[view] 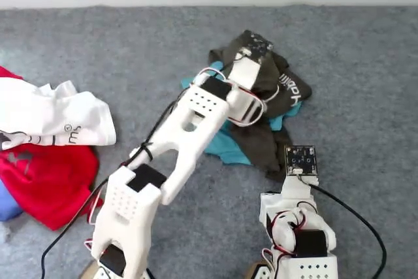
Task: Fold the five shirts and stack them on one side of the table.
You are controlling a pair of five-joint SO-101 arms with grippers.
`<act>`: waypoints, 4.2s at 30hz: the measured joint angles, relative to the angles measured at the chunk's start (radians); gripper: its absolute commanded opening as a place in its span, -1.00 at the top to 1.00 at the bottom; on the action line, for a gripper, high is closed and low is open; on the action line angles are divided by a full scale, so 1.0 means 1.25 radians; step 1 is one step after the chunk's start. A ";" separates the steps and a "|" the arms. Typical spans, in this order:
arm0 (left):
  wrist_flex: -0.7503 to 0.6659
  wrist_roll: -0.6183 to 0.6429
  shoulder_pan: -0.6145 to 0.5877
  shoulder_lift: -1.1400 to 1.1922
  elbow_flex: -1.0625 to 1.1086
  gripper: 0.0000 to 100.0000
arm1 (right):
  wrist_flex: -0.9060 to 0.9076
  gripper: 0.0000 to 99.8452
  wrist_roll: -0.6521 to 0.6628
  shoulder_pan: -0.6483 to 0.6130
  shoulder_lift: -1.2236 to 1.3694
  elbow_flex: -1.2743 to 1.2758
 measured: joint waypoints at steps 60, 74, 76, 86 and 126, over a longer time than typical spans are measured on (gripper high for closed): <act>0.119 -0.354 -1.146 -0.781 0.230 0.46 | 0.000 0.98 0.000 0.000 0.000 0.000; 0.392 -0.354 -0.927 -0.782 0.189 0.46 | 0.000 0.98 0.000 0.000 0.000 0.000; 0.378 -0.354 -0.880 -0.761 0.265 0.46 | 0.000 0.98 0.000 0.000 0.000 0.000; 0.433 -0.412 -0.760 -0.703 0.401 0.46 | 0.000 0.98 0.000 0.000 0.000 0.000; 0.500 -0.388 -0.910 -0.166 -0.052 0.46 | 0.000 0.98 0.000 0.000 0.000 0.000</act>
